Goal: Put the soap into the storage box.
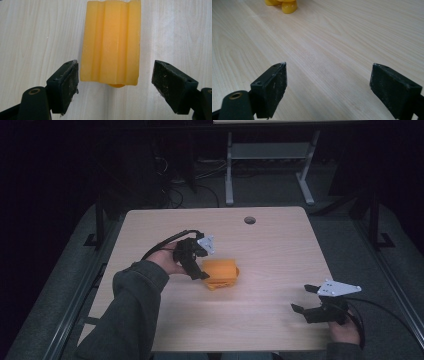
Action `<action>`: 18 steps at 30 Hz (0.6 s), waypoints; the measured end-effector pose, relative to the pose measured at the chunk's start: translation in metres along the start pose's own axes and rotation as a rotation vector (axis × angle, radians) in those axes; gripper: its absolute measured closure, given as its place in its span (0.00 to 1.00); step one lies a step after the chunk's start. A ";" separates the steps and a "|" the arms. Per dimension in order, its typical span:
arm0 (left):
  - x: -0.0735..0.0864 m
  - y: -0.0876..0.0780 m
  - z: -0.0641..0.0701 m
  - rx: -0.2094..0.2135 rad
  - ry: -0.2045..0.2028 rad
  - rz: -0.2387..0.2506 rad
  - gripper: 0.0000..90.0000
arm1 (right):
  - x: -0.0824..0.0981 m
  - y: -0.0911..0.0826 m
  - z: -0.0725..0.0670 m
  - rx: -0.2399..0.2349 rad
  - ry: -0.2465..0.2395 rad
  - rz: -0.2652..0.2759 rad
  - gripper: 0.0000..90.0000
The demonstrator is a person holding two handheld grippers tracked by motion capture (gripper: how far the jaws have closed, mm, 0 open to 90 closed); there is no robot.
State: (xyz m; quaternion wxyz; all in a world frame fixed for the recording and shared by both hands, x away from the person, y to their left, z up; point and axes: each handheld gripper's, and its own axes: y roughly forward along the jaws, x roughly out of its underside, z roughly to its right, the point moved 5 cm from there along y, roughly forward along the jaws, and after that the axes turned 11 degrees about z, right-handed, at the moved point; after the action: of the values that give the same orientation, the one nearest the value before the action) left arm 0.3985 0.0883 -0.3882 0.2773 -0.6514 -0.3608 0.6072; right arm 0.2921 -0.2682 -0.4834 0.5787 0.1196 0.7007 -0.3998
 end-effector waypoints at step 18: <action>0.016 -0.014 0.016 -0.022 -0.016 0.007 0.24 | 0.001 0.001 -0.001 0.003 -0.005 -0.013 0.15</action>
State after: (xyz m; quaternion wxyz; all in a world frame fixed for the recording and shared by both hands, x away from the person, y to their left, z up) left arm 0.3805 0.1080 -0.3877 0.2651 -0.6508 -0.3672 0.6094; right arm 0.2918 -0.2666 -0.4845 0.5777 0.1146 0.6994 -0.4050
